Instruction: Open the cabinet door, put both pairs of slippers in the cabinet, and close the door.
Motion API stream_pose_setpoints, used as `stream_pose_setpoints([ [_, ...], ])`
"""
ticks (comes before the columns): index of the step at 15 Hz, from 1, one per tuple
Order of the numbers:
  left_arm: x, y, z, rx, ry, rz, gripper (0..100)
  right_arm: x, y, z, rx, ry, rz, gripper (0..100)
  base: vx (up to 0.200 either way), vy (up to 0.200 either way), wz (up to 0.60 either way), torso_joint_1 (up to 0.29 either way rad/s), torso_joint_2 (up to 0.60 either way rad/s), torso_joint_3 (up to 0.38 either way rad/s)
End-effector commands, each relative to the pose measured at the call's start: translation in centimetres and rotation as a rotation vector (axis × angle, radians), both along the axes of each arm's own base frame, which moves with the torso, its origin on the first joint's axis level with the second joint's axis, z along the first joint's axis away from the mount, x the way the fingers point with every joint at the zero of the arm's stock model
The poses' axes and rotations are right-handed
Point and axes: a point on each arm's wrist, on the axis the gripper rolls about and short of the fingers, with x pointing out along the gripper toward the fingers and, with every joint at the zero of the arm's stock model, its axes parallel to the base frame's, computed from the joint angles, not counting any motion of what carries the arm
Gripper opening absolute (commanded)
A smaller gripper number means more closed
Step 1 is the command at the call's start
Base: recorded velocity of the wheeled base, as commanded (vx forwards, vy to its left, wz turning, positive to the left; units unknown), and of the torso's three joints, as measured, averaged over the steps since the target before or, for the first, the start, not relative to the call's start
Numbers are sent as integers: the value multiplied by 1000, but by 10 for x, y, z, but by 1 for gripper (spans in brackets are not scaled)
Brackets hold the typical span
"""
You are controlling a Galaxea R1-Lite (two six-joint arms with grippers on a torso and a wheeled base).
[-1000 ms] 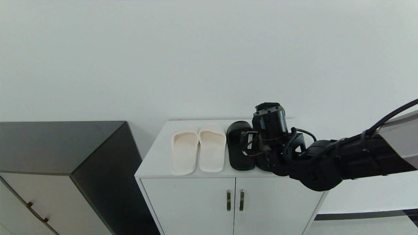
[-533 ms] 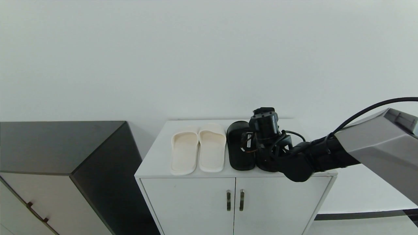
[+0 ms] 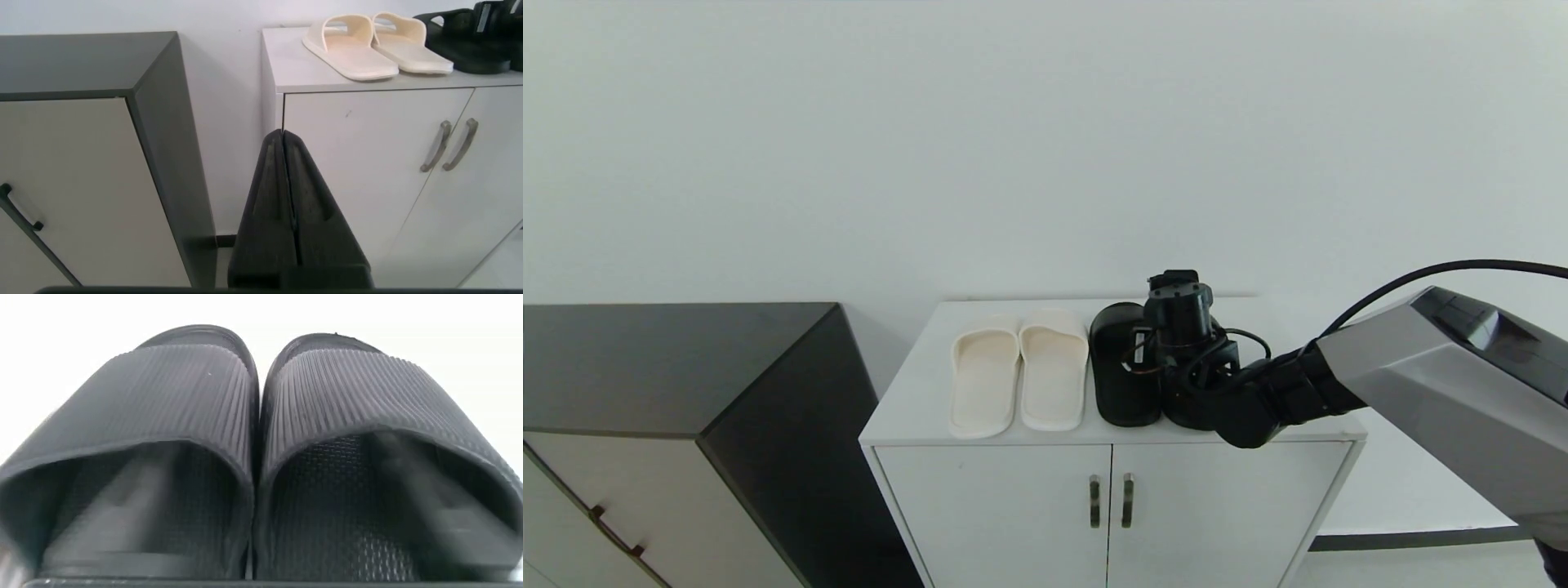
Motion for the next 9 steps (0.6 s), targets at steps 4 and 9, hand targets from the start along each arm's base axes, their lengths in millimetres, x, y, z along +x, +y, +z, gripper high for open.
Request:
stream_pose_setpoints([
  [4, 0, 0, 0, -2, -1, 0, 0, 0, -1, 0, 0, -1, -2, 0, 0, 0, 0, 0, 0, 0],
  [9, 0, 0, 0, -2, -1, 0, 0, -34, -12, 35, 15, -22, 21, 0, 0, 0, 0, 0, 0, 0],
])
